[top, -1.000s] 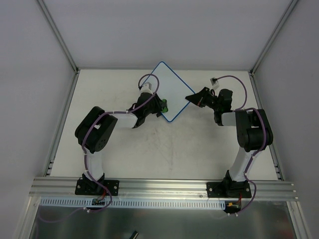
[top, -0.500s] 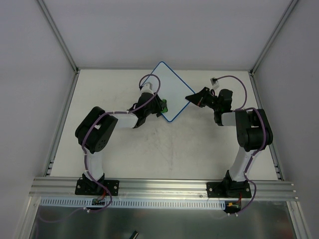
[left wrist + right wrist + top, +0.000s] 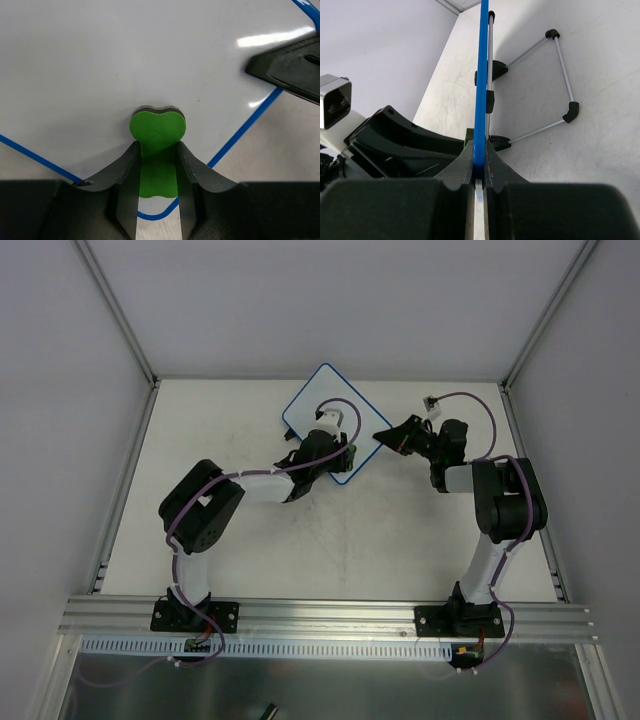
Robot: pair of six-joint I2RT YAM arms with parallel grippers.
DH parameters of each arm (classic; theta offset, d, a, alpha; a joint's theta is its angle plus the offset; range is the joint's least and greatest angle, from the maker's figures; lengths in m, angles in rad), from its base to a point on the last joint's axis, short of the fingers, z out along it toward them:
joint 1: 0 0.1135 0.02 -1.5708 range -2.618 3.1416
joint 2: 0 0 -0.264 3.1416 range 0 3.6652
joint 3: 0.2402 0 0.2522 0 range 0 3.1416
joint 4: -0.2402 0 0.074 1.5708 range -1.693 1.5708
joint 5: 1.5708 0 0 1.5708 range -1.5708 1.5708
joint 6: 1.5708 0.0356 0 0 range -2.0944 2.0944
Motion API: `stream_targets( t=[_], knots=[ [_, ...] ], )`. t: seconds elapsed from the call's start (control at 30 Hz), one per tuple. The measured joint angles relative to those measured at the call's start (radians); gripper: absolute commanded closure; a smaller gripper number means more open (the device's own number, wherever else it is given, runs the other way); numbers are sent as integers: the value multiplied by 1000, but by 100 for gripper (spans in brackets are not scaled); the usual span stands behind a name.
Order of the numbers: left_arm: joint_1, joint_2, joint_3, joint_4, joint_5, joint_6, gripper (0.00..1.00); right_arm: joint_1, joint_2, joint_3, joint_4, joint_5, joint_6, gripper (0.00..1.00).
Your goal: Erase the whiteboard
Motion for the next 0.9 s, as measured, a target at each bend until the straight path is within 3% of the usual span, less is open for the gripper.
stream_targets(
  t=[0.23, 0.4, 0.73, 0.9],
  knots=[
    [-28, -21, -8, -19, 14, 52, 100, 0, 0, 0, 3, -5, 0, 100],
    [-63, -114, -59, -130, -2, 71, 100, 6, 0, 0, 4, -18, 22, 100],
    [-85, -539, -68, -481, -189, 96, 100, 11, 0, 0, 4, -23, 34, 100],
    [-58, -722, -173, -638, -211, 52, 100, 11, 0, 0, 4, -24, 35, 100]
  ],
)
